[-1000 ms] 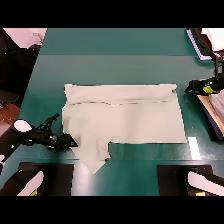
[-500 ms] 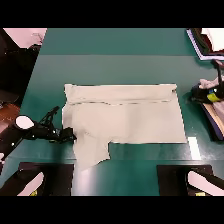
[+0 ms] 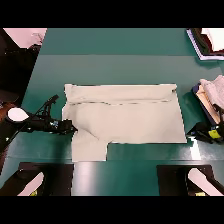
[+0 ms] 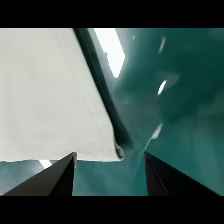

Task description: Fold the shirts.

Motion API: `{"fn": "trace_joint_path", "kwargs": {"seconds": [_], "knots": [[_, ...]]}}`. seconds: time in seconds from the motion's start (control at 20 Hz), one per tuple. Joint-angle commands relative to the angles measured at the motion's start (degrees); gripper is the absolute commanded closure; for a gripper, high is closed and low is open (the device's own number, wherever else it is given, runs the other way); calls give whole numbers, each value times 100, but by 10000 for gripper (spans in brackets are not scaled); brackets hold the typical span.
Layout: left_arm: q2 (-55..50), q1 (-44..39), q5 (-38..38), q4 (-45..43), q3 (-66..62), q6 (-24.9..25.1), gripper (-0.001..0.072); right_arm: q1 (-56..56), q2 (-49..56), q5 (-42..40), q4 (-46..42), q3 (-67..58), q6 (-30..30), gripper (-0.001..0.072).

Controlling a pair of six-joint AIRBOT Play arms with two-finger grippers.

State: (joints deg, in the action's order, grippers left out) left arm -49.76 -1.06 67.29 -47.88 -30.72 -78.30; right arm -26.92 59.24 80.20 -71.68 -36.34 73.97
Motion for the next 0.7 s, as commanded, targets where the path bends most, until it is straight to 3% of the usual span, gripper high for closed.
{"fn": "trace_joint_path", "kwargs": {"seconds": [0.0,0.25,0.4,0.45,0.5,0.65], "knots": [[4,-2,-37,57,-35,79,676,-111,-39,-297,280,505,-162,264],[4,-2,-31,55,-35,81,676,236,-39,-522,271,520,-140,277],[4,-2,-26,55,-35,83,677,372,-39,-479,267,527,-140,419],[4,-2,-20,55,-35,101,676,439,-39,-431,262,527,-142,523],[4,-2,46,55,-35,184,677,522,-42,-365,249,527,-151,688],[15,-2,463,-197,-133,236,678,586,-221,-76,-20,525,-144,699]]}}
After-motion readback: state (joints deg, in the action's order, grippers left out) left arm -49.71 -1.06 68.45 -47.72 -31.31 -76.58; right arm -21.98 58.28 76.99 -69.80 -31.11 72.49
